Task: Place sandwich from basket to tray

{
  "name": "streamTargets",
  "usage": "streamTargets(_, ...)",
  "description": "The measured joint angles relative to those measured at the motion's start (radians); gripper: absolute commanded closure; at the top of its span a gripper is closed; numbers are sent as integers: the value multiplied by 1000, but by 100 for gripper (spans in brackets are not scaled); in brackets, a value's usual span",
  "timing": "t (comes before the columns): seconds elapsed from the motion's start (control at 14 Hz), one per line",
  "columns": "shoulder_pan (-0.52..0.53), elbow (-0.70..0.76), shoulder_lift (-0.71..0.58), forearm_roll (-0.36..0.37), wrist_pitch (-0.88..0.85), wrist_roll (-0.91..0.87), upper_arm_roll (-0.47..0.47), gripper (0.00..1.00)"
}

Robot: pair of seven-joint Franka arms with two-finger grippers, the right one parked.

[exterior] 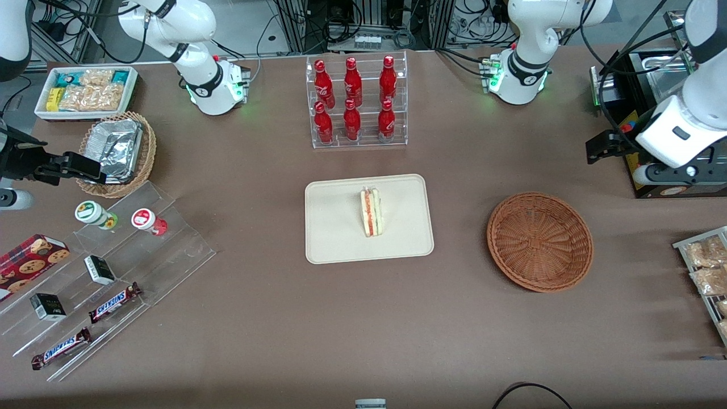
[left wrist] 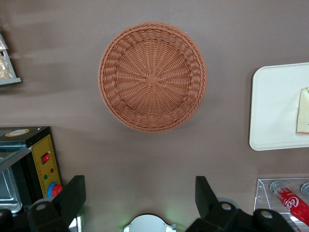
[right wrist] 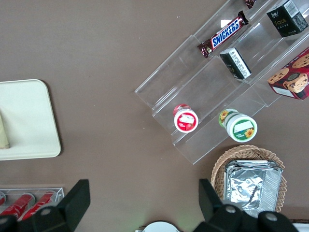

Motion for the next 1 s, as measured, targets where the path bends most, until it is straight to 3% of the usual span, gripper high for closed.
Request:
streamTargets(0.5, 13, -54, -45, 40, 90, 2, -1, 0)
streamTargets(1.0, 52, -39, -45, -13, 93, 2, -1, 0)
